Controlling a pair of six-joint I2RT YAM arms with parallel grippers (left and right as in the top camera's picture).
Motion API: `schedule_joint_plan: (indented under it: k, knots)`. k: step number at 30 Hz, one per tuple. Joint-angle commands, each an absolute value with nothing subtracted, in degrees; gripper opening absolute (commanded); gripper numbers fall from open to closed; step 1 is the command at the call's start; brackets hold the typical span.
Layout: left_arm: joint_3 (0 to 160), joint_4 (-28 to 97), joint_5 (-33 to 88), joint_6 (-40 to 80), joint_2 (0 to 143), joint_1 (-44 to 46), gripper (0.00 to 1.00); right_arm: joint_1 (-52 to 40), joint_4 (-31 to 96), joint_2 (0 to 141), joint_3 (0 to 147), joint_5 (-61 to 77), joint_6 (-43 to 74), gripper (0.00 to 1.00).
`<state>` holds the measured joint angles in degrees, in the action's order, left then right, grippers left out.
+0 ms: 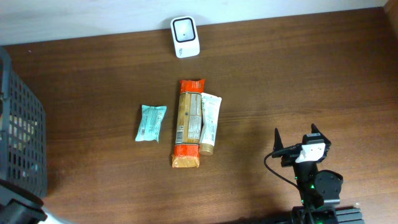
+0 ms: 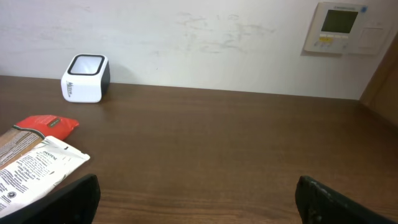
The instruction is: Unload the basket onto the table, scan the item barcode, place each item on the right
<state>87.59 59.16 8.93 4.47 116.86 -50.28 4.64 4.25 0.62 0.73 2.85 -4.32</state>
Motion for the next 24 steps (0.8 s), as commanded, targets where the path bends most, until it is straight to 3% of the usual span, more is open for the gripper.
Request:
schedule_joint_plan:
  k: [1, 6, 11, 17, 23, 24]
  knots:
    - [102.7, 69.0, 9.9, 4.2, 117.6, -50.2, 0.01, 4.9, 4.3, 0.2, 0.3, 2.9, -4.1, 0.99]
    - [133.9, 86.4, 13.5, 4.2, 117.5, -47.9, 0.01, 4.9, 4.3, 0.2, 0.3, 2.9, -4.1, 0.99]
    - [159.5, 96.7, 18.1, 4.2, 117.2, -37.4, 0.05, 4.9, 4.3, 0.2, 0.3, 2.9, -4.1, 0.99]
    - [153.6, 96.7, 15.1, 4.2, 116.2, -17.6, 0.08, 4.9, 4.3, 0.2, 0.3, 2.9, -4.1, 0.99]
    - [126.3, 85.6, 14.2, 4.3, 116.4, 1.7, 0.09, 4.9, 4.3, 0.2, 0.3, 2.9, -4.1, 0.99]
    - [121.4, 81.9, 14.2, 4.3, 116.4, 4.8, 0.17, 4.9, 4.3, 0.2, 0.3, 2.9, -4.1, 0.99]
